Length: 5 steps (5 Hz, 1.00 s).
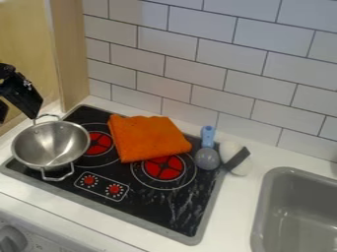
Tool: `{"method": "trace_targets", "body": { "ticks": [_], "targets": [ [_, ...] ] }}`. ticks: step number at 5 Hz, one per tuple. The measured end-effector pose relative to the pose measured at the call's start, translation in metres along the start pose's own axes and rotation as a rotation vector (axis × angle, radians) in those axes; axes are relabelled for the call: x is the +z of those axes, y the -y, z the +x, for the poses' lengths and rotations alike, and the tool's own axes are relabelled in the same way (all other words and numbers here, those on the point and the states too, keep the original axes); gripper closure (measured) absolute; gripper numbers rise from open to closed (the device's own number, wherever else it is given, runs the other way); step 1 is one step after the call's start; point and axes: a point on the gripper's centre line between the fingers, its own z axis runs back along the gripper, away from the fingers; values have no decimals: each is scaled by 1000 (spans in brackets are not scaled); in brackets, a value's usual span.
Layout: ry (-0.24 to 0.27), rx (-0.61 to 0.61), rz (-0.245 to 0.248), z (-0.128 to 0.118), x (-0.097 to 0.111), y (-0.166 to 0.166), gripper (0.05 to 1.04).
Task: Move the orange cloth to the right side of the stove
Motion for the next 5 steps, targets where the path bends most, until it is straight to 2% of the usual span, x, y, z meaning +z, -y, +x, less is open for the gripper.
{"method": "trace_targets", "body": {
  "ticks": [1, 2, 4, 5],
  "targets": [
    [-34, 30, -24, -12, -8, 3, 84],
    [-32, 43, -37, -9, -15, 7, 84],
    [-56, -8, -32, 27, -33, 23, 84],
    [-76, -49, -8, 47, -45, 36, 85]
  ]
}}
